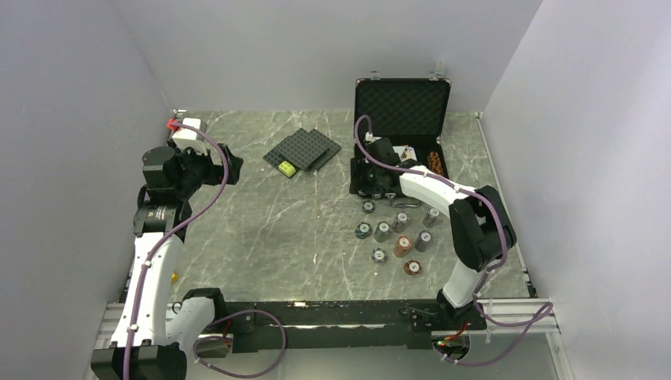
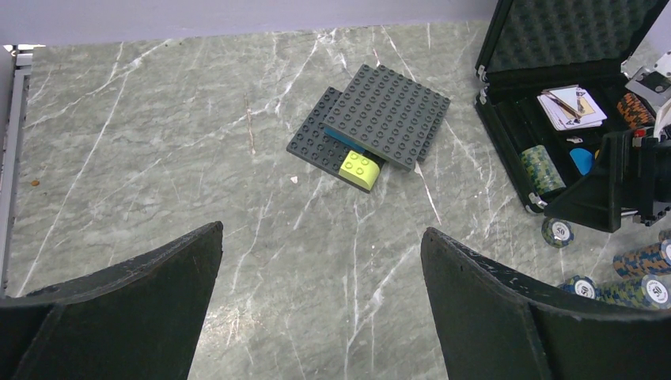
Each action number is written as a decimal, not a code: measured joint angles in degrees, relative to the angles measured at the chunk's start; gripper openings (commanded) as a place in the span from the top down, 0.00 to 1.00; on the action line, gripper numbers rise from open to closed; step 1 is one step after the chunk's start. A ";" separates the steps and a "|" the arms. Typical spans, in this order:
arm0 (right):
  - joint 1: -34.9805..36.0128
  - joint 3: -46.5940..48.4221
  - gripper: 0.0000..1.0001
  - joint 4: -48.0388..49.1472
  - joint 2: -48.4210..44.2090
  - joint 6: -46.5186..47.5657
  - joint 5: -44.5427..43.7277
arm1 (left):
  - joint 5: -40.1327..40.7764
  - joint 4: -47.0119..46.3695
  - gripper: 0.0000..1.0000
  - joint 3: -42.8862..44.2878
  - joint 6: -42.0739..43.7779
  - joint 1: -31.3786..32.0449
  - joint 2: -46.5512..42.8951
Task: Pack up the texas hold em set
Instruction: Place the poker chip in the chip case.
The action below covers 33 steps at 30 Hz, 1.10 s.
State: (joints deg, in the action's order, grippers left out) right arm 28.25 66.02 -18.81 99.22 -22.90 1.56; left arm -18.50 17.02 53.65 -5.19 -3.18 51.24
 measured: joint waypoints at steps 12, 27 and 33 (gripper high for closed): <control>-0.33 -0.31 0.28 5.29 1.99 -1.42 0.02 | 0.37 0.00 0.00 0.00 0.00 0.00 0.02; -0.87 -0.13 0.32 8.83 5.62 -1.75 -3.08 | 0.37 0.02 0.01 0.00 0.00 0.00 0.42; -2.60 1.03 0.32 11.87 8.63 -2.14 -3.06 | 0.37 0.00 0.00 0.00 0.00 0.00 0.46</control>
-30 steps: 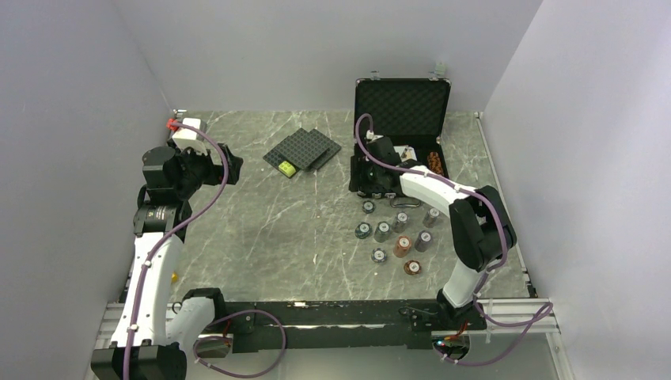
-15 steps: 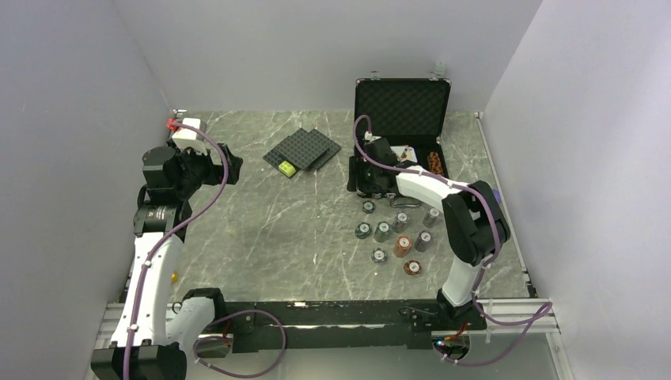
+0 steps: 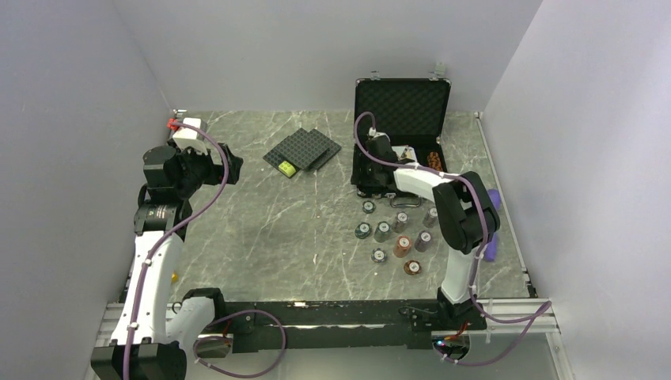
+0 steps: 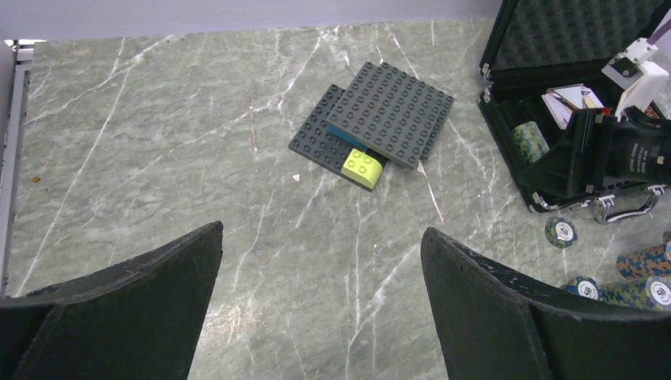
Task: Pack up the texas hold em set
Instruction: Place the poker chip in the chip case.
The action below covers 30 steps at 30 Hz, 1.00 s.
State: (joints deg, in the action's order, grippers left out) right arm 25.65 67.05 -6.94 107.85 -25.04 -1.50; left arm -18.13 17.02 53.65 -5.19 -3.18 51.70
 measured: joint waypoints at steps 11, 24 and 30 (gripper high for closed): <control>-2.08 5.92 0.32 5.05 6.19 -0.79 0.04 | 0.02 0.02 0.01 0.00 0.02 0.00 0.70; -3.28 13.81 0.29 4.85 12.17 -1.36 0.57 | 0.02 0.02 0.01 0.00 0.02 0.00 1.40; -3.45 15.08 0.17 4.81 12.94 -1.18 1.38 | 0.02 0.02 0.01 0.00 0.02 0.00 1.40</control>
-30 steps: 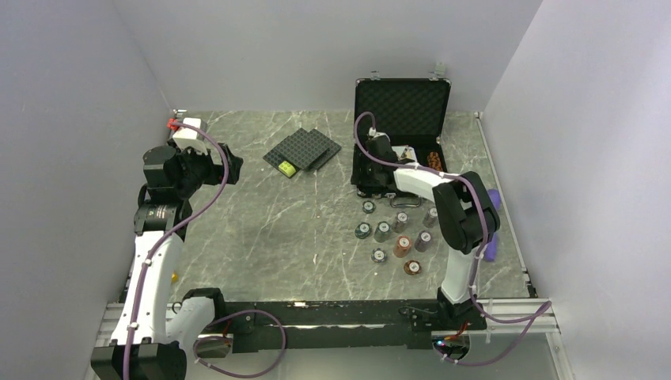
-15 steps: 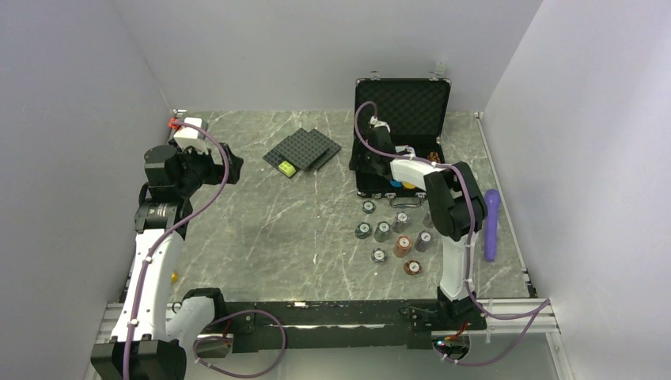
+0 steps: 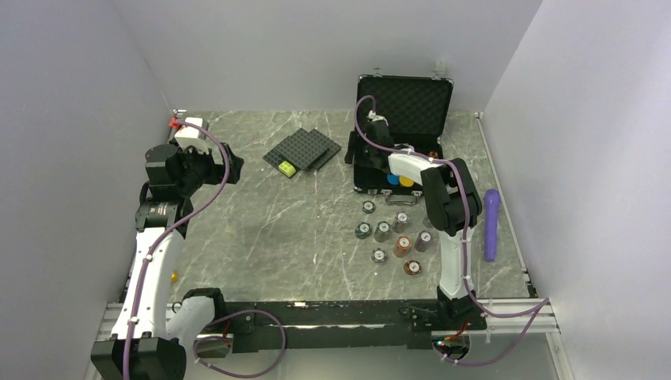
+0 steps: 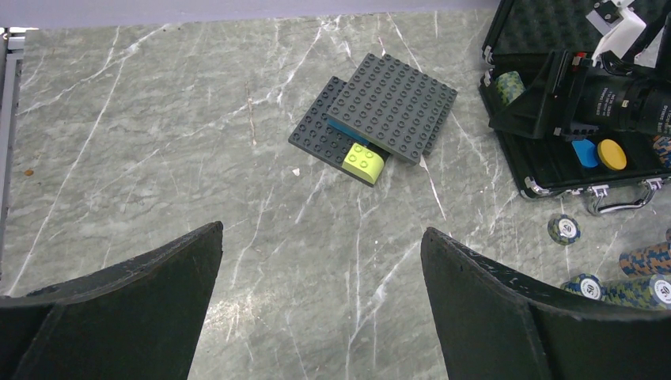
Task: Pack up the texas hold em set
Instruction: Place the poker chip in the chip case, then pick up the poker chip from the center of the board.
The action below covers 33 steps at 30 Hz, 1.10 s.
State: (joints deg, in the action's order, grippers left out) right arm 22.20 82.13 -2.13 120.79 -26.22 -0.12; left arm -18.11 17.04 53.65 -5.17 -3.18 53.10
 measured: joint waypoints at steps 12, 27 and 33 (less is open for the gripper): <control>-0.70 -5.22 0.08 -2.03 -13.75 5.09 0.44 | 0.07 0.02 0.01 0.00 0.02 0.00 0.00; 1.22 -14.21 0.16 -30.21 -40.54 10.27 -4.85 | 2.93 0.42 0.01 0.00 0.20 0.00 -0.02; 0.55 -16.37 0.21 -40.81 -38.42 10.40 -8.59 | 3.02 0.42 0.01 0.00 0.20 0.00 -0.02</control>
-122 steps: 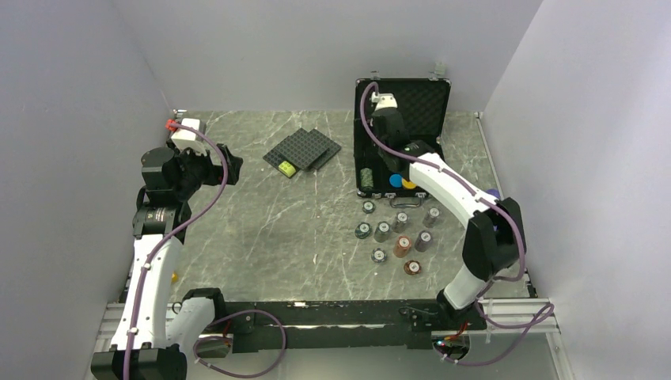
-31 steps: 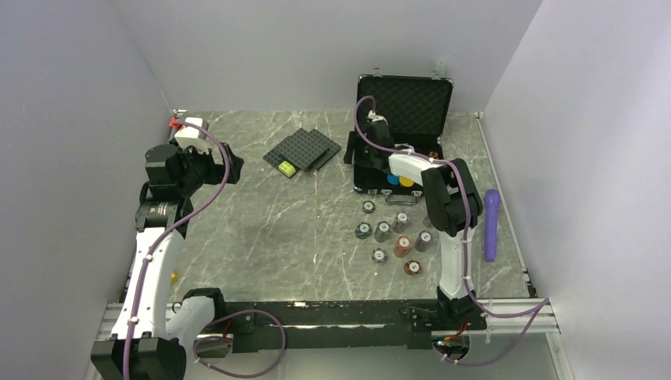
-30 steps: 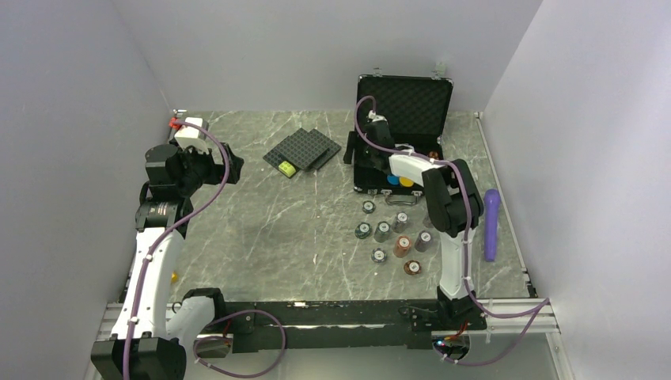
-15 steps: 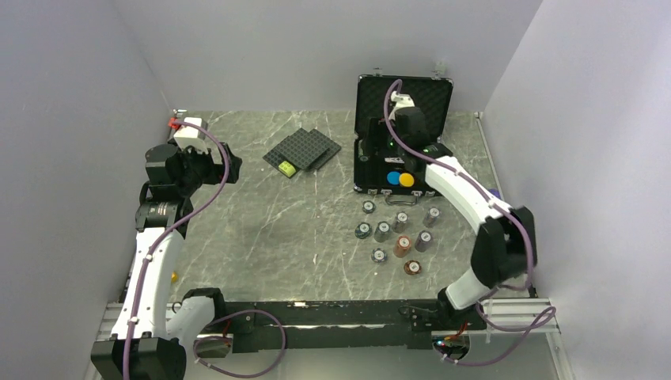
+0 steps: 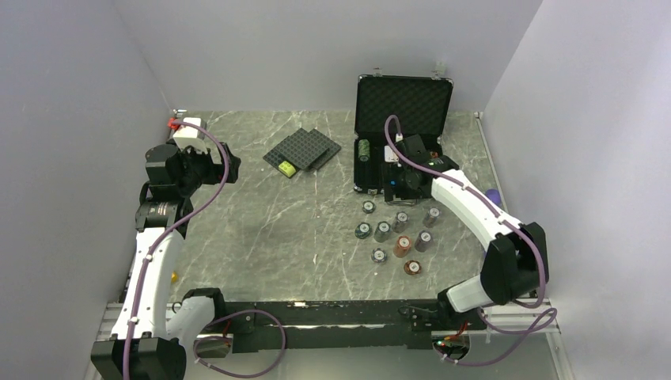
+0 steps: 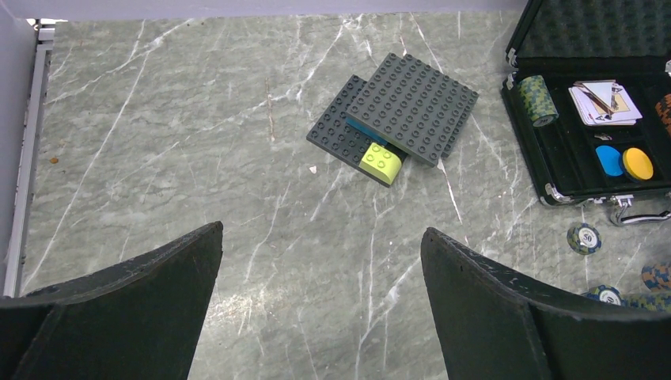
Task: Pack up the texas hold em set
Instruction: Pick up the poker chip from the center of the board.
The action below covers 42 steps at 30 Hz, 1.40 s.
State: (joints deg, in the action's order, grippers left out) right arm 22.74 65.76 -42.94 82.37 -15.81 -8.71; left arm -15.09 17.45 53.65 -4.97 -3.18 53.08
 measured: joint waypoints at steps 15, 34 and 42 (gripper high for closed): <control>-0.24 -2.89 0.31 -2.71 5.18 0.31 2.78 | 0.04 0.00 0.00 0.00 0.02 0.00 0.00; -0.20 -6.01 0.61 -2.73 6.62 -0.31 3.26 | 0.07 0.00 0.00 0.00 0.00 0.00 0.00; -0.09 -5.92 1.00 -3.13 6.32 -0.90 2.56 | 0.07 0.00 0.01 0.00 0.00 0.00 0.00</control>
State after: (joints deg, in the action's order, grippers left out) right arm 22.65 59.83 -46.06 88.68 -16.71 -6.15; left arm -15.03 17.45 53.65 -4.97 -3.18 53.08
